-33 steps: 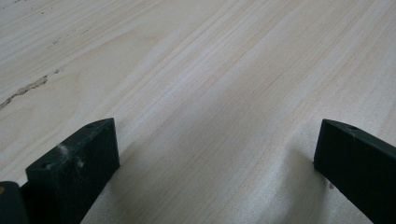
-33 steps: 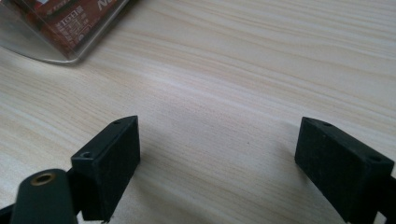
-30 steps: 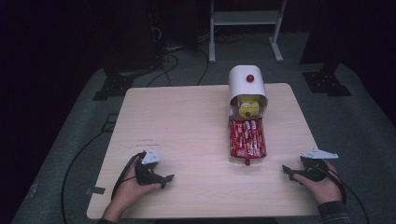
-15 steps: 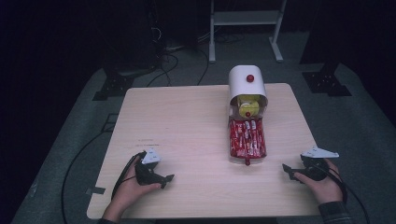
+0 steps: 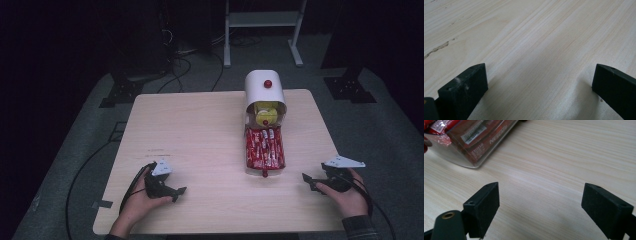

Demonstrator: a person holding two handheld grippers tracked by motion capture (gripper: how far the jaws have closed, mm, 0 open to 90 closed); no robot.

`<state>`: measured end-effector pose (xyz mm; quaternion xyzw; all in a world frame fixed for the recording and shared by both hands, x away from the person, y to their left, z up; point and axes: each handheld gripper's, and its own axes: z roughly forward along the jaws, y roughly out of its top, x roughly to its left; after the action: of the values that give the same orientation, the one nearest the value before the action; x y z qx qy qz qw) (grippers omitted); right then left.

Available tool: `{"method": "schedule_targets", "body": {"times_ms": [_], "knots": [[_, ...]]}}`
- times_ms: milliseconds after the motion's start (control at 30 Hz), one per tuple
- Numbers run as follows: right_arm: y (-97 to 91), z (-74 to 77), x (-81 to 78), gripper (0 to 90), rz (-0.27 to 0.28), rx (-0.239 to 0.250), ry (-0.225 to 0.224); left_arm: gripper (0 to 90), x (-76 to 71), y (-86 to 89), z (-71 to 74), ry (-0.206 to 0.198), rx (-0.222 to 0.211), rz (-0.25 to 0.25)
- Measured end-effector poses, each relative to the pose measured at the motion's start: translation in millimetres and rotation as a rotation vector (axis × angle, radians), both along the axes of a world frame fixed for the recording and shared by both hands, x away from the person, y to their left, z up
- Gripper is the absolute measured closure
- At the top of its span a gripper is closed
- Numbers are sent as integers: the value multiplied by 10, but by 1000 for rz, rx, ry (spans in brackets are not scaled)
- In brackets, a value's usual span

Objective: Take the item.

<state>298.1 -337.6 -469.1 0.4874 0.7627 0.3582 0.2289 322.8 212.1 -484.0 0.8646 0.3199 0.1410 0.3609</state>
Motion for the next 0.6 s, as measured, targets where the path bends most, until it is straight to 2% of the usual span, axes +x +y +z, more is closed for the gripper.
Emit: {"method": "schedule_targets", "body": {"times_ms": [600], "knots": [[30,127,19,141,12,13,-29,0,0,0,0,0,0,0]]}}
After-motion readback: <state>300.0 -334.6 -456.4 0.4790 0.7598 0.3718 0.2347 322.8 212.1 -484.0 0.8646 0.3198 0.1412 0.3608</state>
